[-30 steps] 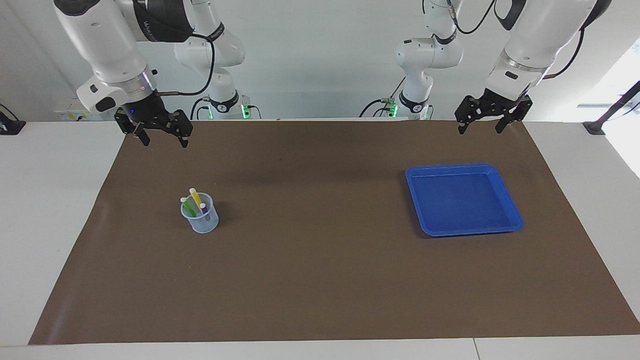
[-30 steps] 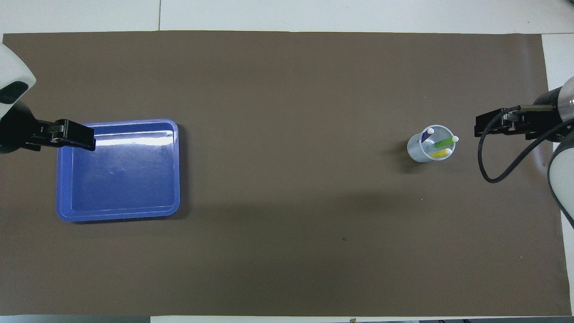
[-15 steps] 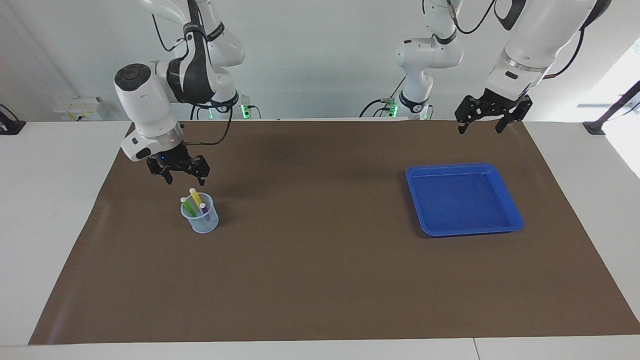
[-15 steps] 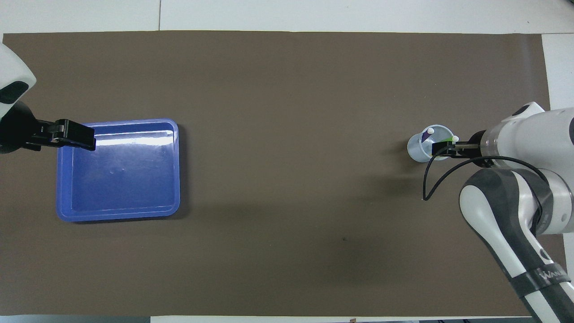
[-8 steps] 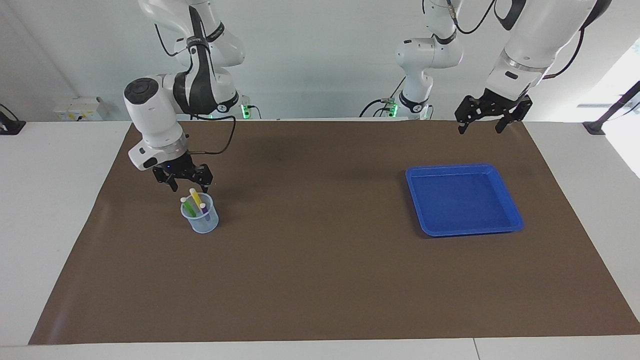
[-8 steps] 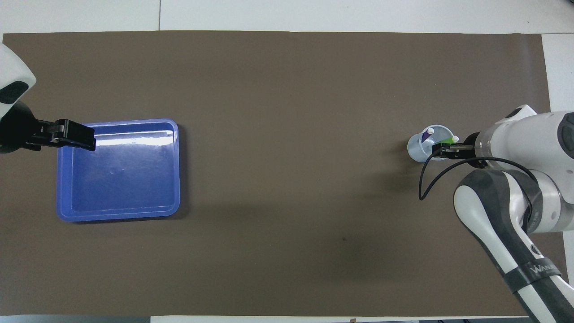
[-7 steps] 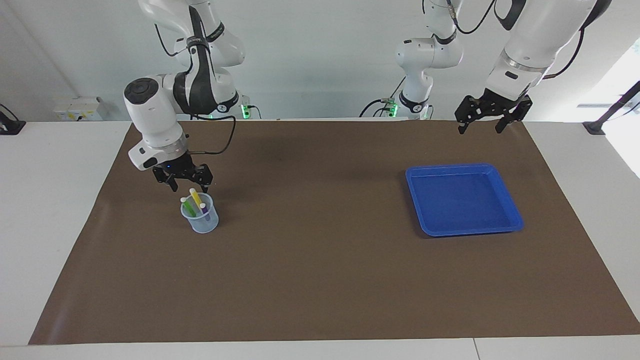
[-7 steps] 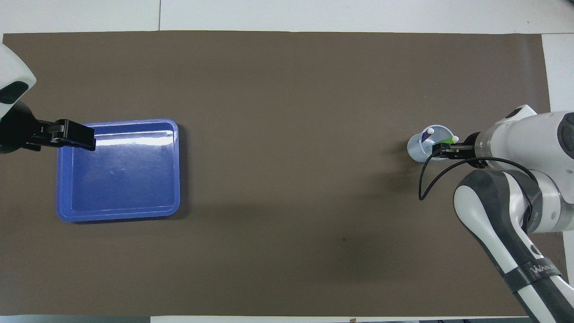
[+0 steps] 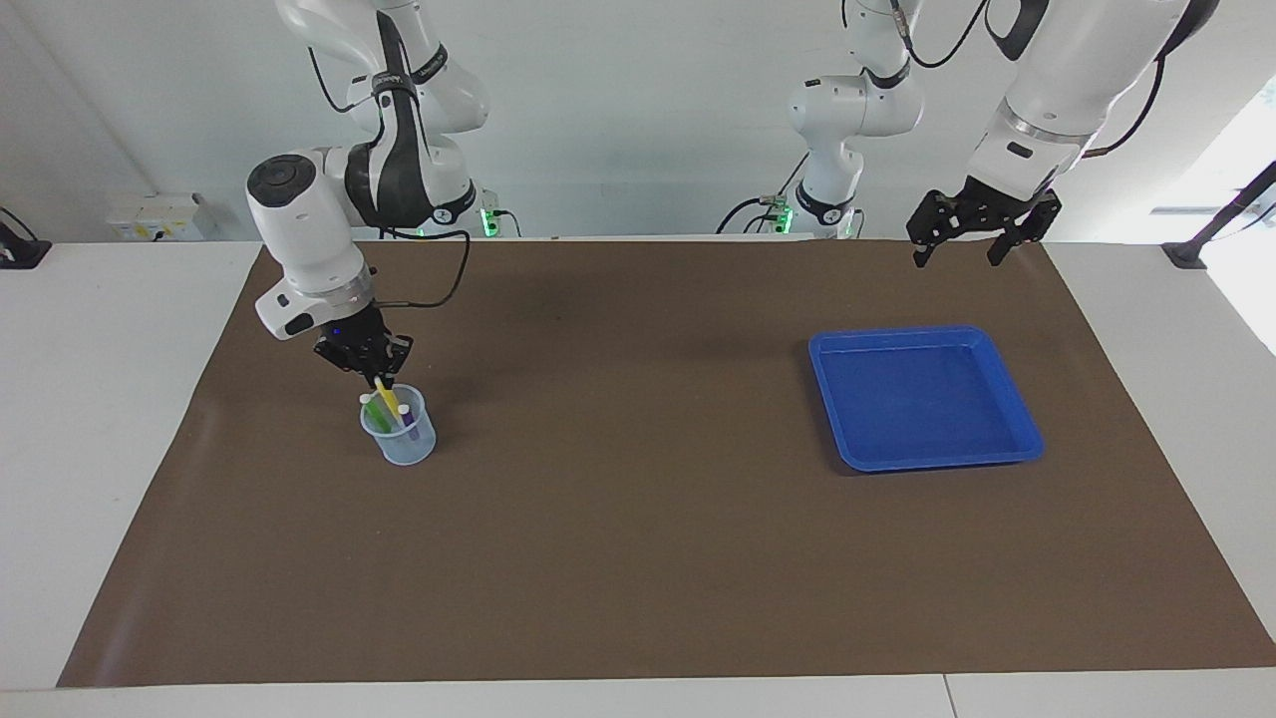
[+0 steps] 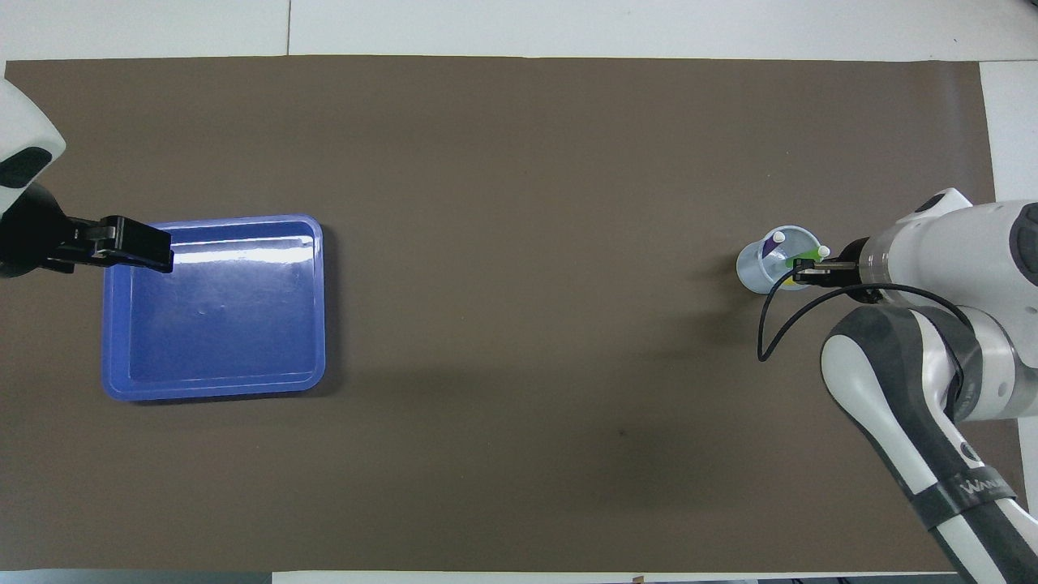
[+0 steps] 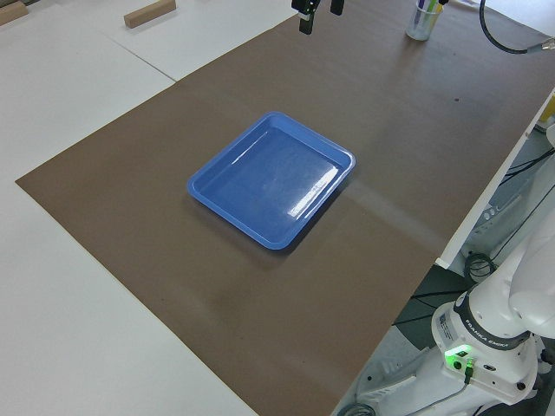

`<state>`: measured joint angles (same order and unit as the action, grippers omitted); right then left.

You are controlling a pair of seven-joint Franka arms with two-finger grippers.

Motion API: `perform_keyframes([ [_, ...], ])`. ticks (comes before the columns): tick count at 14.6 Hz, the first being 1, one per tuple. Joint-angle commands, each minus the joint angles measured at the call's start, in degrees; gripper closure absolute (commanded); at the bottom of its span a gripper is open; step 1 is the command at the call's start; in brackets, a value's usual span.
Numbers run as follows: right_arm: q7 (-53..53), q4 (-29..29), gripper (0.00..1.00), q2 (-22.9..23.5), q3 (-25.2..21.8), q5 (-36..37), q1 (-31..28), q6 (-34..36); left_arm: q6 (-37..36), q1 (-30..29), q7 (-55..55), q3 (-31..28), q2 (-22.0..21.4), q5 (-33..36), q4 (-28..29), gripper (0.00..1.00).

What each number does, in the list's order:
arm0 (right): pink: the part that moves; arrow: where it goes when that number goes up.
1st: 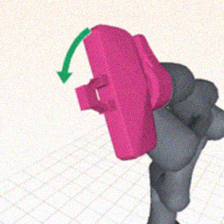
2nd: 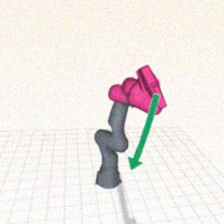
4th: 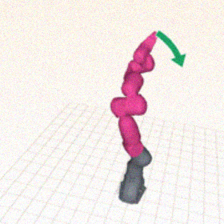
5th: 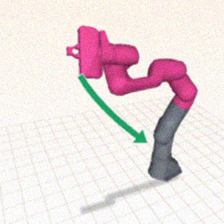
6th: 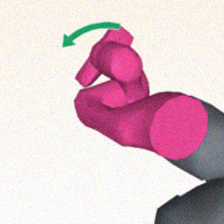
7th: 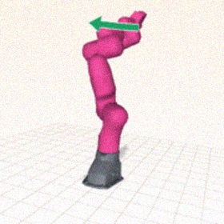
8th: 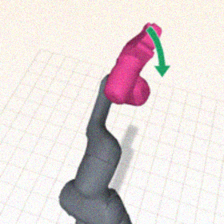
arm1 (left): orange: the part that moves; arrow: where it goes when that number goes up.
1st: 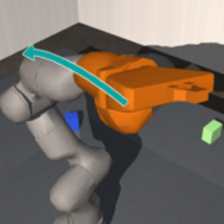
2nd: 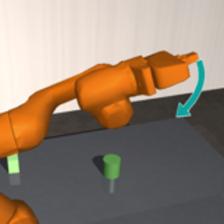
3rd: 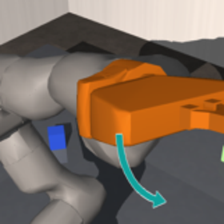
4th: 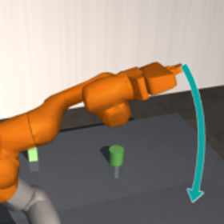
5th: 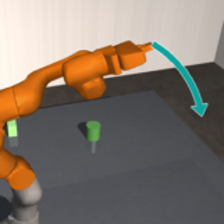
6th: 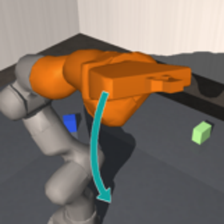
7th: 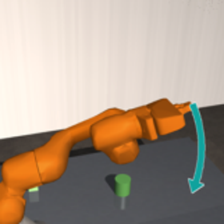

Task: Right arm passes pens to left for tray arrangement
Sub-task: 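Reach the right gripper into the white cup and grasp the yellow pen, then lift the yellow pen with the right gripper while the left gripper opens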

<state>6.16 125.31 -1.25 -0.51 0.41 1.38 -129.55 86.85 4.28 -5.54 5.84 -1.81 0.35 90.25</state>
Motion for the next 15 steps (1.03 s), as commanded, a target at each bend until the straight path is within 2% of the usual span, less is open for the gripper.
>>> perform_keyframes([
  [1,-0.8,-1.5,1.0,-0.9,0.3,0.0,-0.4,0.2,-0.5,0.7,-0.5,-0.6,-1.9,-0.7,1.9,0.0],
  [5,-0.9,-4.6,1.0,-4.5,0.4,0.0,-0.4,5.5,-0.3,0.6,-0.4,-0.5,-1.9,-0.7,2.0,0.0],
  [8,-0.8,-9.7,1.0,-6.1,0.4,-0.8,-0.4,11.9,-0.1,0.6,-0.4,-0.5,-1.9,-0.7,2.0,0.0],
  [12,1.7,-13.9,1.0,-6.1,0.3,-7.9,-0.4,14.6,-0.2,0.9,-0.5,-0.5,-2.0,-0.7,2.2,0.0],
  [15,10.9,-14.0,1.0,-5.8,0.8,-15.7,0.2,13.5,-0.3,0.6,-1.2,-0.5,-2.0,-1.1,2.5,0.0],
])
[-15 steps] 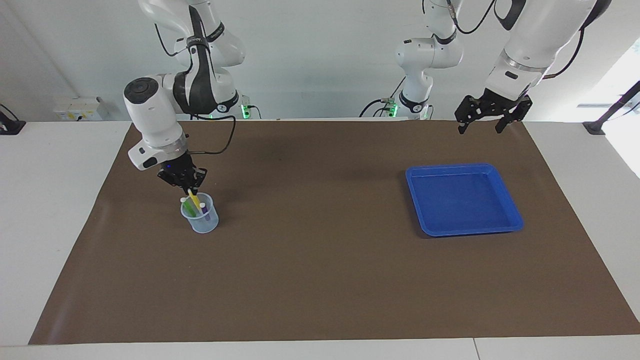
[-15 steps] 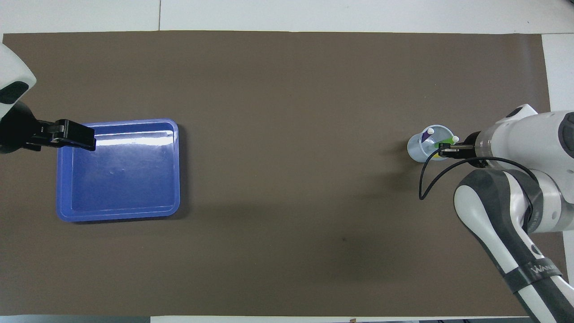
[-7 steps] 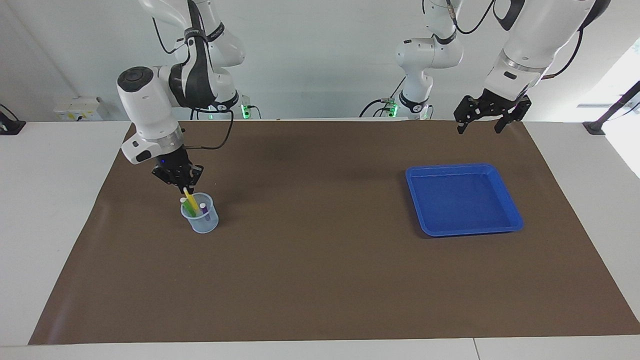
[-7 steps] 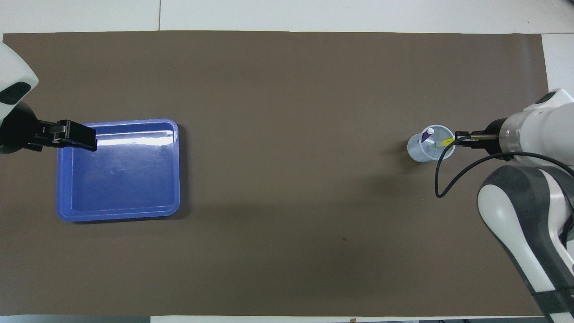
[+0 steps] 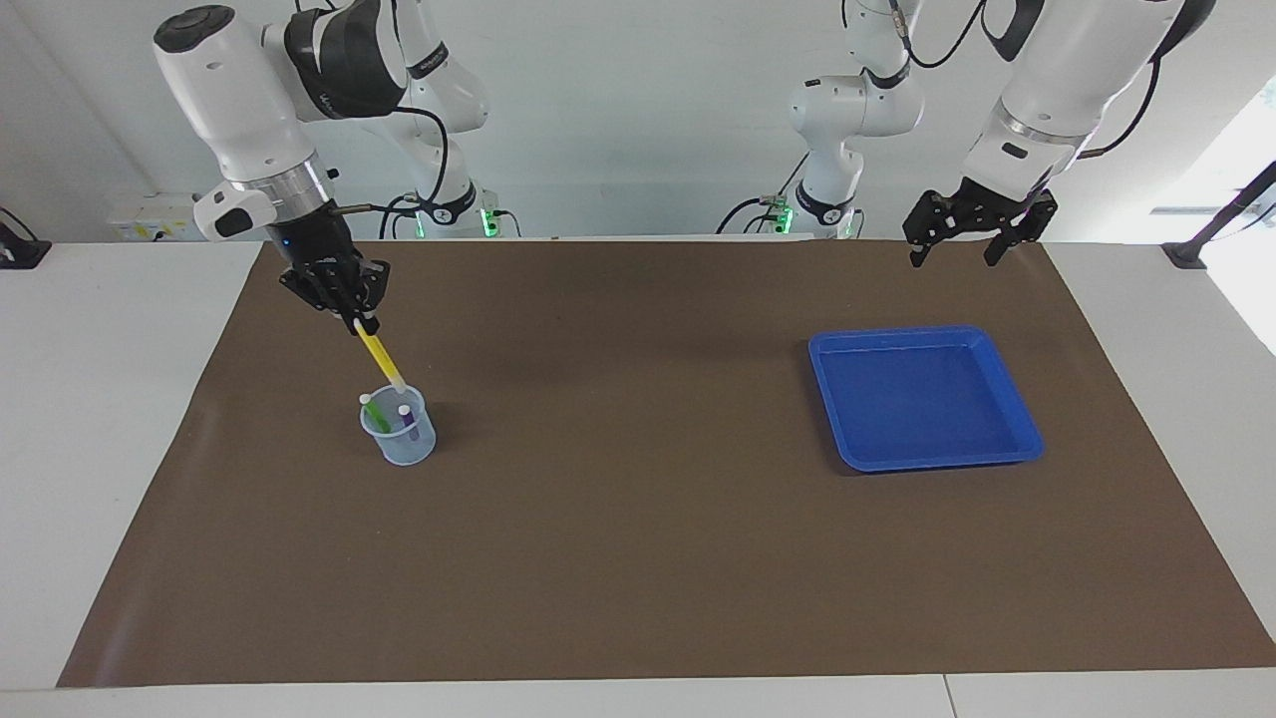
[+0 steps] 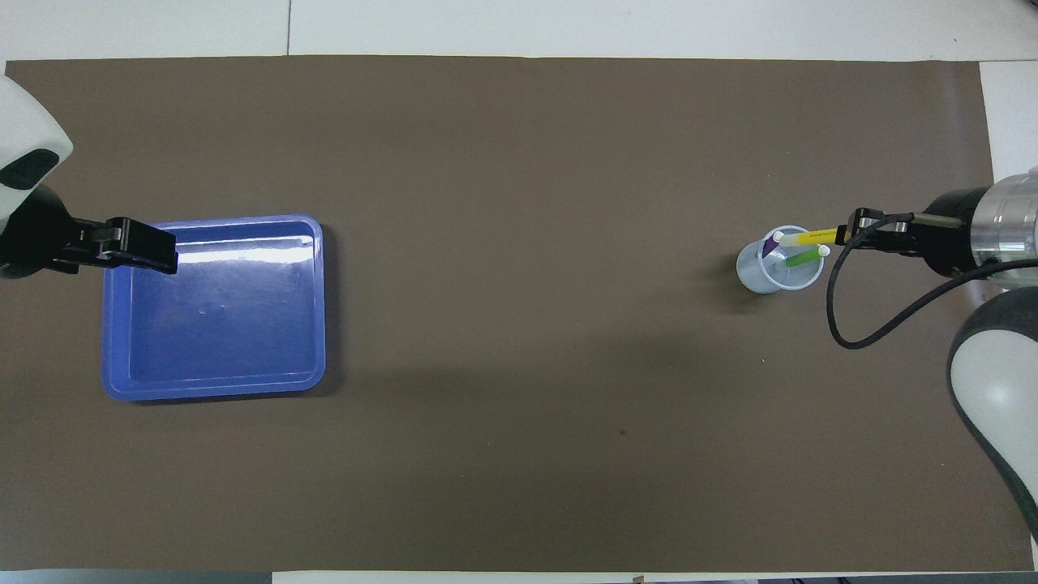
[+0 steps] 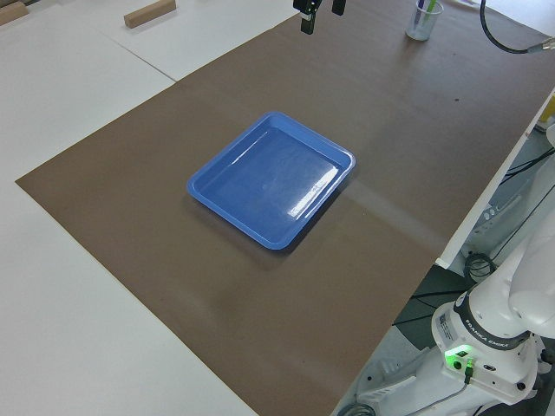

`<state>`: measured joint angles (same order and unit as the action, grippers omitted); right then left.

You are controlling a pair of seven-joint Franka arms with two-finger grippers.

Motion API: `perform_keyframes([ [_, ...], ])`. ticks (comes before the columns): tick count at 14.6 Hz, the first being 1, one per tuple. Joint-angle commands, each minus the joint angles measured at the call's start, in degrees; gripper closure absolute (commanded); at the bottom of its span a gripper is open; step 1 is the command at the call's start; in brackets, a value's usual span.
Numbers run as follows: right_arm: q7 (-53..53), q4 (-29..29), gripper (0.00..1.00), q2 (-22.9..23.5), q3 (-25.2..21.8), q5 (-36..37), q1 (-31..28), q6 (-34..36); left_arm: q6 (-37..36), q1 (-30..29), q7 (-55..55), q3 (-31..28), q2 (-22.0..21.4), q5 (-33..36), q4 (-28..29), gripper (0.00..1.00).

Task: Right arm passes pens to left for tray arrangement
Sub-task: 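Lift the yellow pen with the right gripper while the left gripper opens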

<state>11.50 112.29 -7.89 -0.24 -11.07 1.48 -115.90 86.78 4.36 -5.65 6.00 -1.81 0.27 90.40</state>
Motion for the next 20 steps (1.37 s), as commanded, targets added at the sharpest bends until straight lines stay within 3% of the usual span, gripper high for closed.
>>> perform_keyframes([
  [1,9.3,-0.9,1.0,0.9,0.8,-8.5,0.2,-0.3,-0.1,0.4,-4.4,-0.6,-2.1,-3.0,2.6,0.0],
  [7,28.8,-0.9,1.0,1.5,8.7,-21.4,0.3,-6.0,5.4,0.2,-32.1,-0.6,-3.2,-17.3,5.6,0.0],
  [14,51.2,-6.9,1.0,5.7,17.7,-28.3,0.2,-6.4,16.8,1.1,-65.2,0.0,-3.9,-31.5,9.4,0.0],
  [20,65.2,-13.2,1.0,10.9,19.1,-30.8,5.1,-8.6,26.9,5.5,-89.9,0.9,-3.9,-38.4,14.4,0.0],
])
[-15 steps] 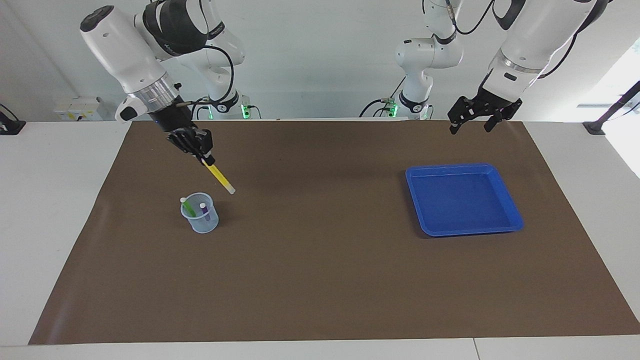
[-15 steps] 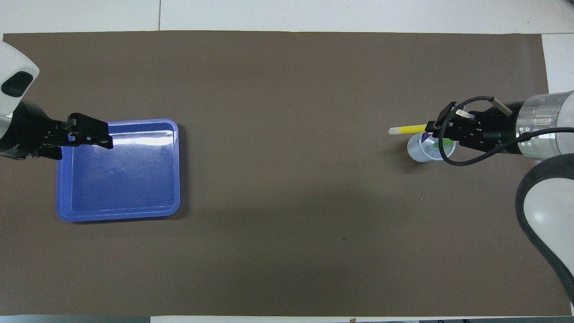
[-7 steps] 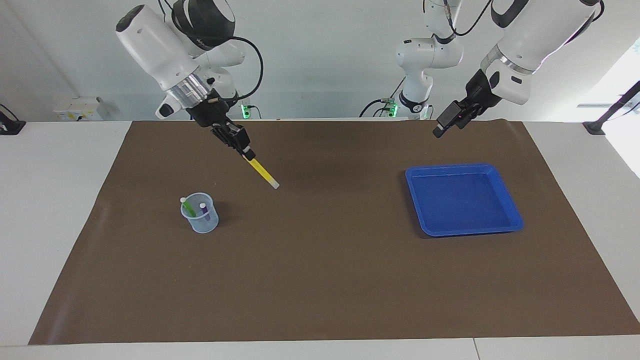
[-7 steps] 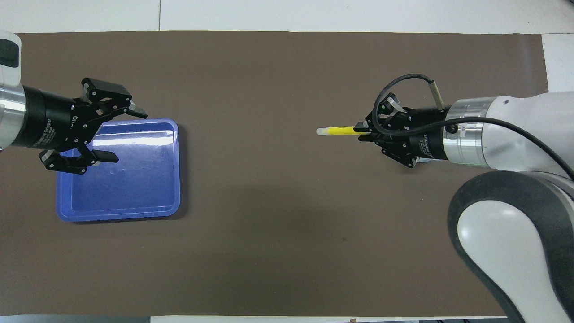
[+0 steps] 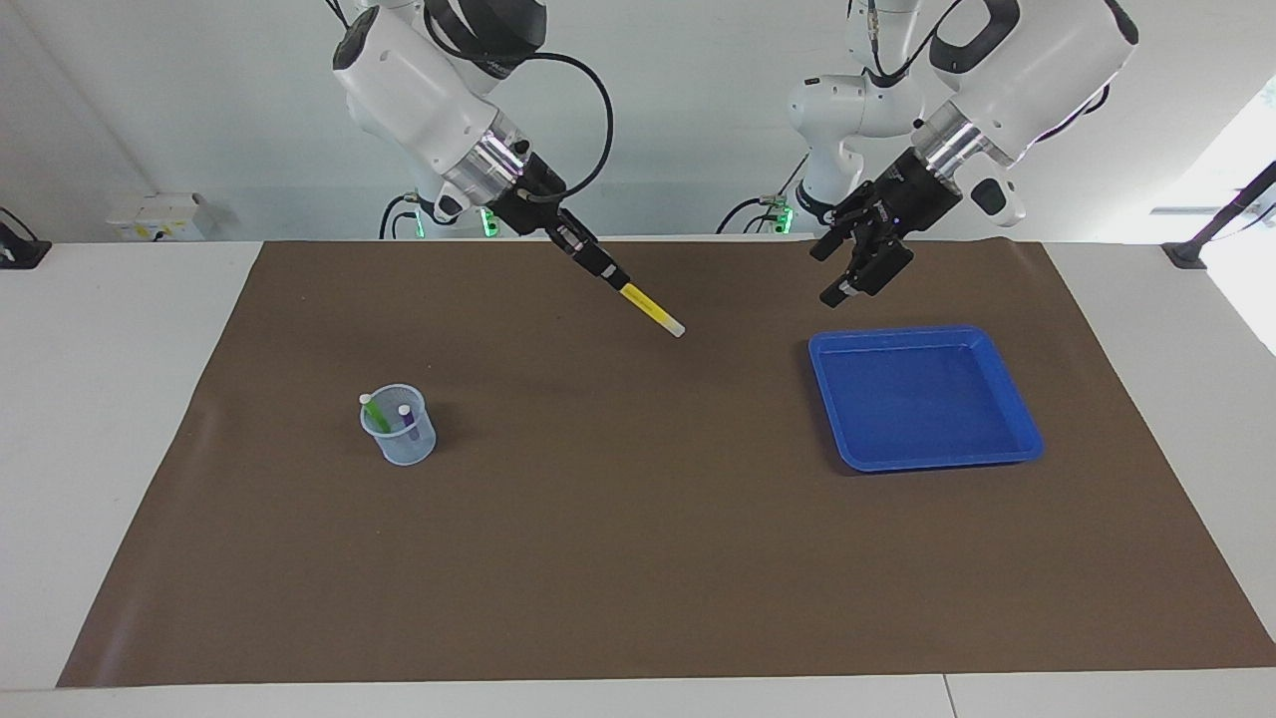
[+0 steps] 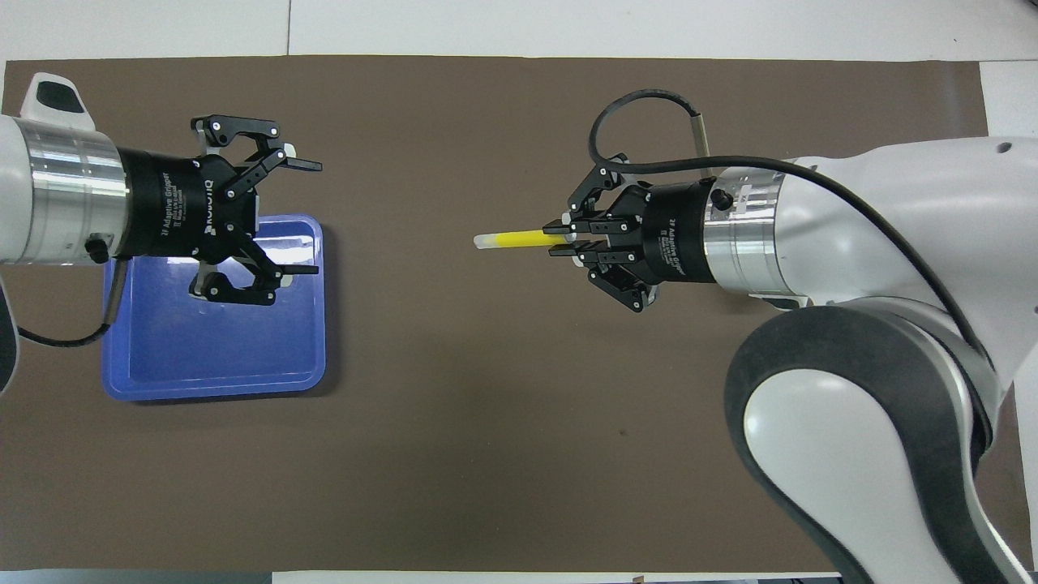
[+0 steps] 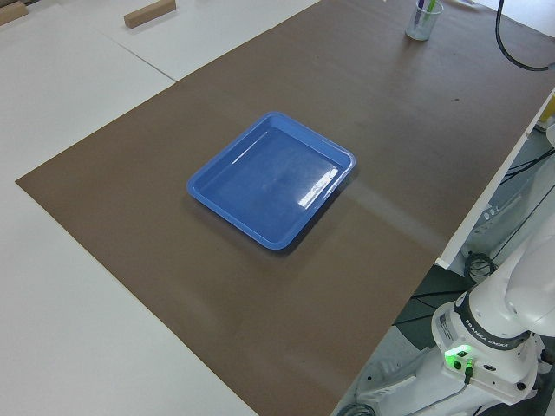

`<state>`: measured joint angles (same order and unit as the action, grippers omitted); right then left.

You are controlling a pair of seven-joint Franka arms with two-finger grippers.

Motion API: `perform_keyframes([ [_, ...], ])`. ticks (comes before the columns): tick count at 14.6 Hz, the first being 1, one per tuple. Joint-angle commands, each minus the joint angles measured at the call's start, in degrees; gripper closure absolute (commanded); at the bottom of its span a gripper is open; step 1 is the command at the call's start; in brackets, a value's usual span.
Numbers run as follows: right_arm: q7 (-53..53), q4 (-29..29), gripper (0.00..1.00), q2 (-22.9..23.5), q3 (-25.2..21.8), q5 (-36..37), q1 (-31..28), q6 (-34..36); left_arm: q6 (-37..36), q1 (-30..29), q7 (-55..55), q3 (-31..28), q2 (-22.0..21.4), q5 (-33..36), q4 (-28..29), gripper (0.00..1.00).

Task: Right arm passes pens to left for tray arrangement
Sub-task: 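Pass the yellow pen from the right gripper to the left gripper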

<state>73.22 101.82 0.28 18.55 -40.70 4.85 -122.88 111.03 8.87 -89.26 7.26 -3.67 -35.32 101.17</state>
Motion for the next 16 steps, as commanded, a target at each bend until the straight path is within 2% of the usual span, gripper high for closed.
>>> perform_keyframes([
  [1,4.6,-2.9,1.0,2.8,0.3,-1.1,2.7,-2.6,2.7,1.2,-8.5,-0.5,-2.0,-4.7,4.2,0.0],
  [5,6.4,-2.9,1.0,2.8,0.3,-1.0,5.2,-2.9,5.4,1.9,-10.0,-0.3,-2.0,-10.3,6.8,0.0],
  [7,6.5,-2.9,1.0,2.8,0.3,-1.0,5.8,-2.8,7.2,4.8,-8.1,-0.3,-2.0,-10.6,8.2,0.0],
  [11,6.9,-2.9,1.0,2.7,0.3,-0.3,7.2,-3.0,7.6,6.1,-6.5,-0.3,-2.7,-10.9,9.7,0.0],
  [16,6.9,-2.9,1.0,2.7,0.4,-0.2,7.9,-3.0,8.6,7.0,-5.1,-0.3,-3.0,-11.0,11.3,0.11],
])
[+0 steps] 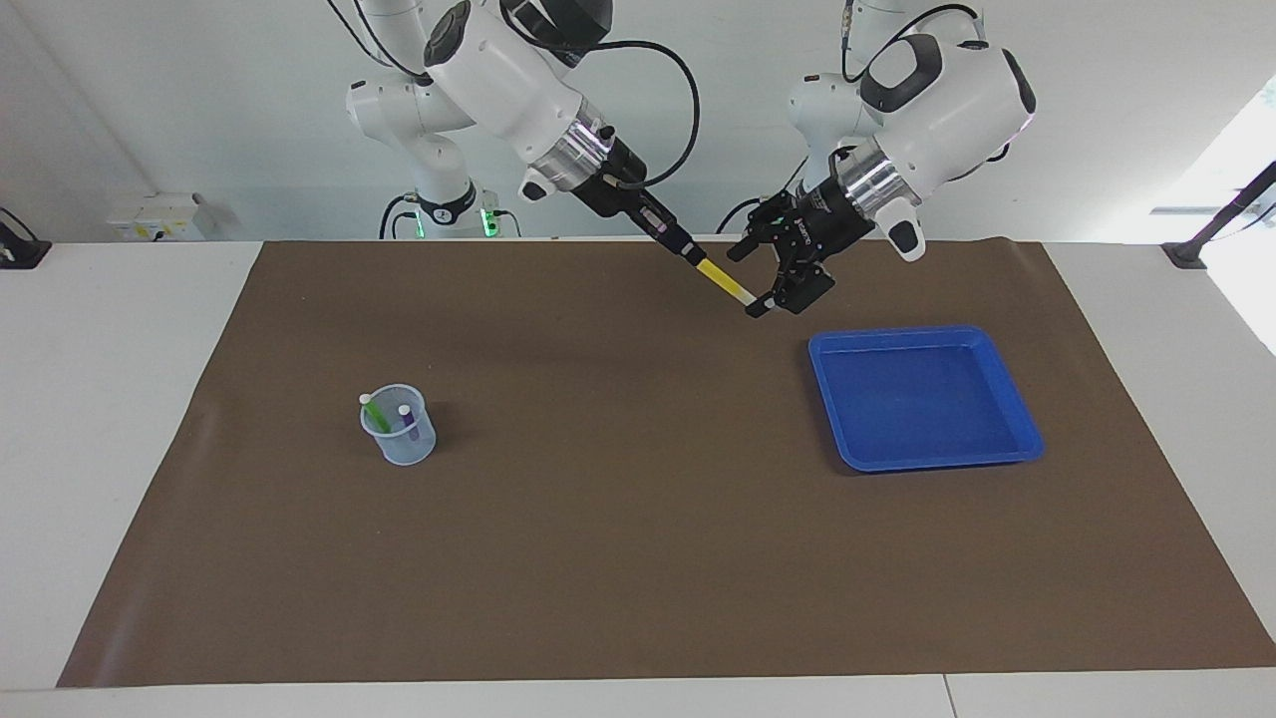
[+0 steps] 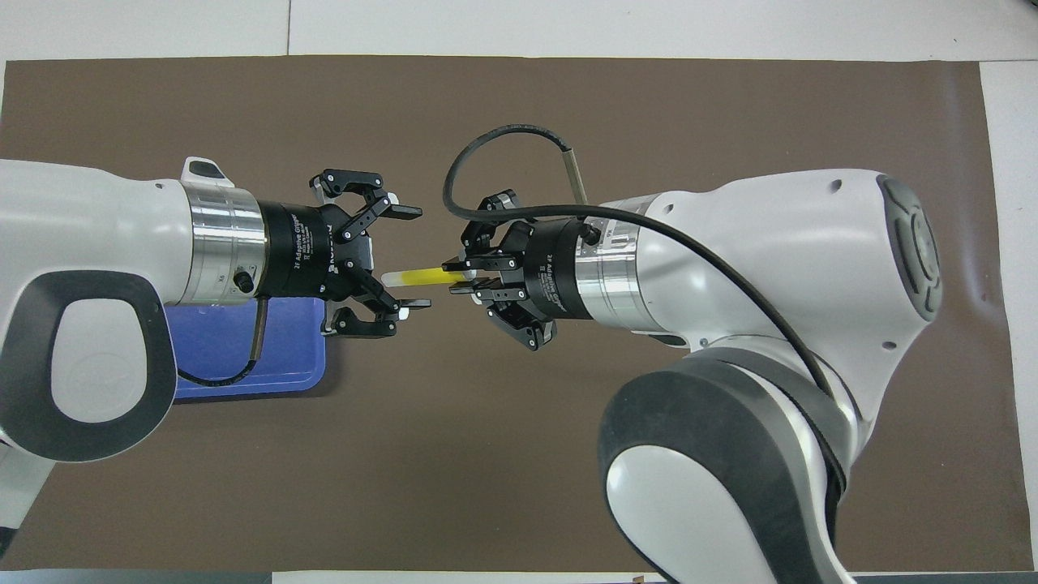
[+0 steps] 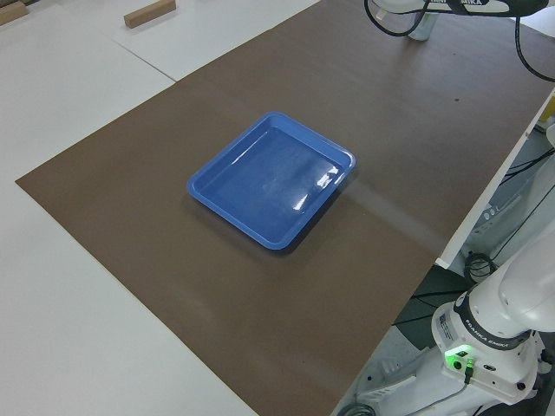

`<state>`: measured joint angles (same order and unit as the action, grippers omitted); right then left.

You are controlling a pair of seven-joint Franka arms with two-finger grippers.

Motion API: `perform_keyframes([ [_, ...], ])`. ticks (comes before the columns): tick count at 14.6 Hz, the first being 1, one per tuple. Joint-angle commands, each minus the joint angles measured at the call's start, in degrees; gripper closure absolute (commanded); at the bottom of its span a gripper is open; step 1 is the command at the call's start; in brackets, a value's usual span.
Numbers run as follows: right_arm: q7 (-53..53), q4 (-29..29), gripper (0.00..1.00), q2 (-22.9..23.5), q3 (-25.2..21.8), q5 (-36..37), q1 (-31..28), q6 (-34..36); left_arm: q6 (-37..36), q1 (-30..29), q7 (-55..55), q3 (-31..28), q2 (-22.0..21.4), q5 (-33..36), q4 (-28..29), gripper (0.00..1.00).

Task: Right arm passes pens to left for tray arrangement
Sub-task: 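Pass the yellow pen from the right gripper to the left gripper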

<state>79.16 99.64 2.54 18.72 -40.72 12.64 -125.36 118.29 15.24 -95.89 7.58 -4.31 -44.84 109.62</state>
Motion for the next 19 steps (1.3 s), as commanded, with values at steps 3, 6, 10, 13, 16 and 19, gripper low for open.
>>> perform_keyframes([
  [3,0.9,-0.8,1.0,0.5,0.3,0.1,0.1,-0.5,1.2,0.7,1.6,-0.6,-2.4,-1.5,2.8,0.27],
  [6,0.7,-0.8,1.0,0.5,0.3,0.1,0.1,-0.5,-0.1,0.2,1.6,-0.7,-2.3,-1.5,2.4,0.28],
  [10,0.6,-0.8,1.0,0.5,0.3,0.1,0.1,-0.5,-0.1,0.1,1.7,-0.8,-2.4,-1.5,2.4,0.33],
  [13,0.5,-0.8,1.0,0.5,0.3,0.1,0.0,-0.5,-0.1,0.1,1.7,-0.8,-2.4,-1.5,2.4,0.44],
  [16,0.5,-0.7,1.0,0.5,0.3,0.1,0.0,-0.5,-0.2,0.1,2.1,-0.8,-2.4,-1.4,2.5,0.69],
  [19,0.2,-0.5,1.0,0.5,0.3,0.3,0.0,-0.5,-0.1,0.1,2.4,-0.9,-2.4,-1.4,2.4,1.0],
])
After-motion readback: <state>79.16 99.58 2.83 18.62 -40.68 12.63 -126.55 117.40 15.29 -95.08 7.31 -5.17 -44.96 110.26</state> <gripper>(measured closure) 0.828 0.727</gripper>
